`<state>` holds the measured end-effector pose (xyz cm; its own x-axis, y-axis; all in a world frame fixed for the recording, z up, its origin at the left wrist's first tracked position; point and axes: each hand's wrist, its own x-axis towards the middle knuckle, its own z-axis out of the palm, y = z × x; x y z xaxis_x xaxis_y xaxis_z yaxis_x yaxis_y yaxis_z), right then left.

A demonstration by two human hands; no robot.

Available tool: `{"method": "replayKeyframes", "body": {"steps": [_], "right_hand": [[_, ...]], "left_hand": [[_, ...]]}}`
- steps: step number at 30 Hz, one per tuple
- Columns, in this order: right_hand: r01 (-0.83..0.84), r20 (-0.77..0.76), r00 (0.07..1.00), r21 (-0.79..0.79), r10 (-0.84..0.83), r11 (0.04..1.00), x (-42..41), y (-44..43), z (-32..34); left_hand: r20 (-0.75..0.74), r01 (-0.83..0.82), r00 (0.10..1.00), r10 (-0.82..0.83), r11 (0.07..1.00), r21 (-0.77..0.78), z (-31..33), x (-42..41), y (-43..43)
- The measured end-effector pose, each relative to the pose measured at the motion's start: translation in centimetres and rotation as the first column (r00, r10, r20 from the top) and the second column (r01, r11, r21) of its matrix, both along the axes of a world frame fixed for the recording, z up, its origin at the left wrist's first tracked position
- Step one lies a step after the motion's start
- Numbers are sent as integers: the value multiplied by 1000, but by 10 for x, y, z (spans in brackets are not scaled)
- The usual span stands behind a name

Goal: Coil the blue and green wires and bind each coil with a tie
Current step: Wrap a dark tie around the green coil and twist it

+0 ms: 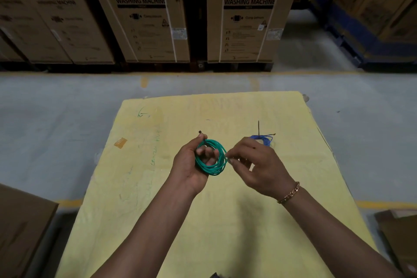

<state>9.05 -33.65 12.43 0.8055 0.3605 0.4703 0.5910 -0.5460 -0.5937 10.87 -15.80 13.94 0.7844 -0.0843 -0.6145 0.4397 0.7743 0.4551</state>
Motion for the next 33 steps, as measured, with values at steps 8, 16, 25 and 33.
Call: {"method": "replayKeyframes", "body": {"steps": [8, 16, 25, 33], "right_hand": [[-65, 33, 996, -286, 77, 956, 1, 3, -16], [16, -137, 990, -168, -39, 986, 3, 19, -16], [227, -254, 946, 64, -204, 972, -11, 44, -29], [202, -606, 795, 278, 8, 939, -13, 45, -19]], "left_hand": [[16, -32, 999, 30, 994, 106, -2, -2, -11], [144, -27, 988, -52, 868, 495, 1, -12, -22], [128, -129, 989, 79, 886, 446, -1, -9, -25], [118, -120, 990, 74, 881, 457, -7, -3, -16]]}}
